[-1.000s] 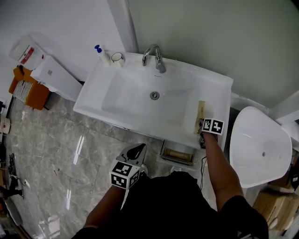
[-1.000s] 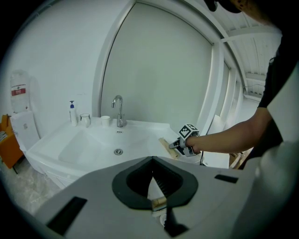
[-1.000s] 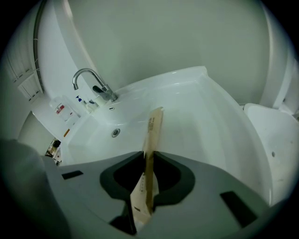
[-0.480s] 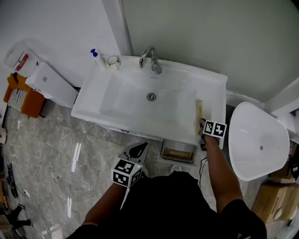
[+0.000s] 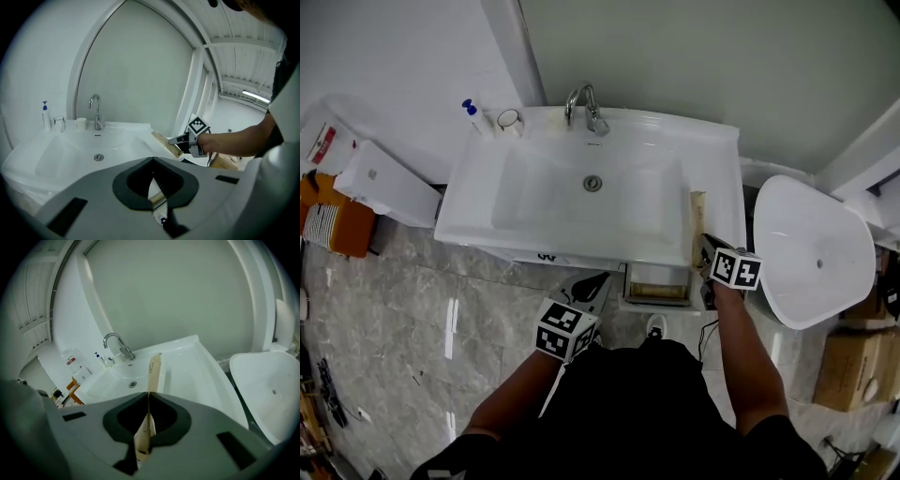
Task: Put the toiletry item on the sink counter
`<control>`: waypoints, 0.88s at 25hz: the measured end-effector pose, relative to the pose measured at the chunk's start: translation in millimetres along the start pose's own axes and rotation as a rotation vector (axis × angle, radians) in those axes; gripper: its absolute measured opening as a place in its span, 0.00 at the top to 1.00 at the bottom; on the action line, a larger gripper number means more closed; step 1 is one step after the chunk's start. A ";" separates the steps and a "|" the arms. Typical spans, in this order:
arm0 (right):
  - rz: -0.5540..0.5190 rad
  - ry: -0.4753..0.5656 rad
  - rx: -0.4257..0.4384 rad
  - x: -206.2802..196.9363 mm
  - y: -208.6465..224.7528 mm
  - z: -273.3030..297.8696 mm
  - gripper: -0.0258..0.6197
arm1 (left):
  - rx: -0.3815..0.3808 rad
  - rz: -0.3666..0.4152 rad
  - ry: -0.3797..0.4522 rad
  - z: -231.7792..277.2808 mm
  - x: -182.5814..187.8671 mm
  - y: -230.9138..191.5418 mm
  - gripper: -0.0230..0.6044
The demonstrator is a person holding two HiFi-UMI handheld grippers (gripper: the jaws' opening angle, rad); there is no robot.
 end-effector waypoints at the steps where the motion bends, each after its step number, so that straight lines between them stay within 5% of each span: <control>1: 0.005 0.010 0.001 -2.1 -4.1 -6.7 0.94 | -0.014 0.009 -0.002 0.7 0.1 0.9 0.96; 10: 0.008 0.062 0.035 -31.1 -37.5 -50.9 0.94 | -0.096 0.039 -0.027 3.0 -8.3 3.9 0.96; 22: -0.420 -0.149 0.163 -109.5 -61.9 -75.5 0.94 | -0.089 0.038 -0.093 10.9 -38.9 -7.8 0.96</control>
Point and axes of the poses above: the fingertips, and each gripper's own axes: z forward along the fingers, y to its right, x out of its top, the point moved 4 cm from there along -z, backward along the fingers, and after that the axes turned 2 degrees about y, right-handed, at the moved point
